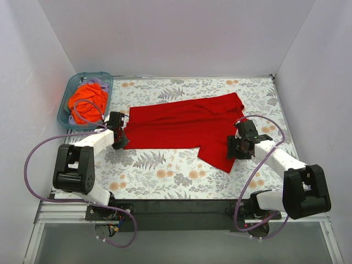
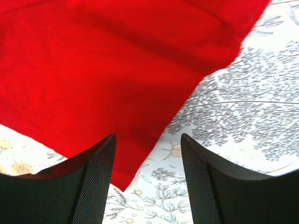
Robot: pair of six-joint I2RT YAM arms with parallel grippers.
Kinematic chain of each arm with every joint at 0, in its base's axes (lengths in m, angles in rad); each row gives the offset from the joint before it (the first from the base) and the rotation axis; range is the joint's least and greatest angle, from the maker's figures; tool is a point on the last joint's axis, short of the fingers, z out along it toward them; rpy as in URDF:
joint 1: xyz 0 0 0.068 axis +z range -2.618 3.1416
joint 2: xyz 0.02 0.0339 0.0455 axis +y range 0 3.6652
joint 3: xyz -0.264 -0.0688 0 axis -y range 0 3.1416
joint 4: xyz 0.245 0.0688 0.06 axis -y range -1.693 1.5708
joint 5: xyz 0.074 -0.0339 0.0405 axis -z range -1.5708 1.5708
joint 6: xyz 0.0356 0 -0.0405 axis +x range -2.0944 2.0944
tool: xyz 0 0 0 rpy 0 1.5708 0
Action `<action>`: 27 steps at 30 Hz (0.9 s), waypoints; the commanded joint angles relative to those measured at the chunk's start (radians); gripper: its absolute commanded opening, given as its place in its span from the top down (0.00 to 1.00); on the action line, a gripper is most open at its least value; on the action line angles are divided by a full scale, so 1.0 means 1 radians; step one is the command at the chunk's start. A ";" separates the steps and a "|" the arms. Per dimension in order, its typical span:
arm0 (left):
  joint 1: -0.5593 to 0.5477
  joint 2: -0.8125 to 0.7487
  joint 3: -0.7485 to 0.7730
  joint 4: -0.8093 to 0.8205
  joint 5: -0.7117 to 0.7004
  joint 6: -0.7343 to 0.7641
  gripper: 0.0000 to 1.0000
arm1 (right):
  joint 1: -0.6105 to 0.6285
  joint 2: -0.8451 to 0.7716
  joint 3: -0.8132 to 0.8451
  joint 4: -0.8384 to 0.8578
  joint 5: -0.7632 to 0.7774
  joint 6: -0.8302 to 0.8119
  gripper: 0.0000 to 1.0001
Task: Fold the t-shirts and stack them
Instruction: Flatten the tshirt out
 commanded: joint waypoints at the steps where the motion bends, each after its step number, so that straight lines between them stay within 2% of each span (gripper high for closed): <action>1: 0.004 -0.033 -0.005 -0.010 -0.042 0.014 1.00 | 0.040 0.008 0.003 -0.033 0.035 0.049 0.37; 9: 0.006 -0.053 0.001 -0.010 -0.051 0.019 1.00 | 0.121 0.048 -0.007 -0.067 0.079 0.109 0.45; 16: 0.004 -0.073 0.000 -0.009 -0.052 0.022 1.00 | 0.131 0.098 -0.041 -0.043 0.070 0.130 0.54; 19: 0.006 -0.081 -0.002 -0.006 -0.056 0.019 1.00 | 0.134 0.106 -0.061 -0.027 0.053 0.130 0.64; 20: 0.006 -0.082 -0.003 -0.006 -0.056 0.019 1.00 | 0.134 0.110 -0.063 -0.024 0.053 0.130 0.72; 25: 0.006 -0.074 -0.003 -0.006 -0.049 0.014 1.00 | 0.137 0.117 -0.063 -0.021 0.063 0.126 0.95; 27: 0.006 -0.071 0.000 -0.007 -0.054 0.011 1.00 | 0.137 0.120 -0.055 -0.019 0.073 0.121 0.99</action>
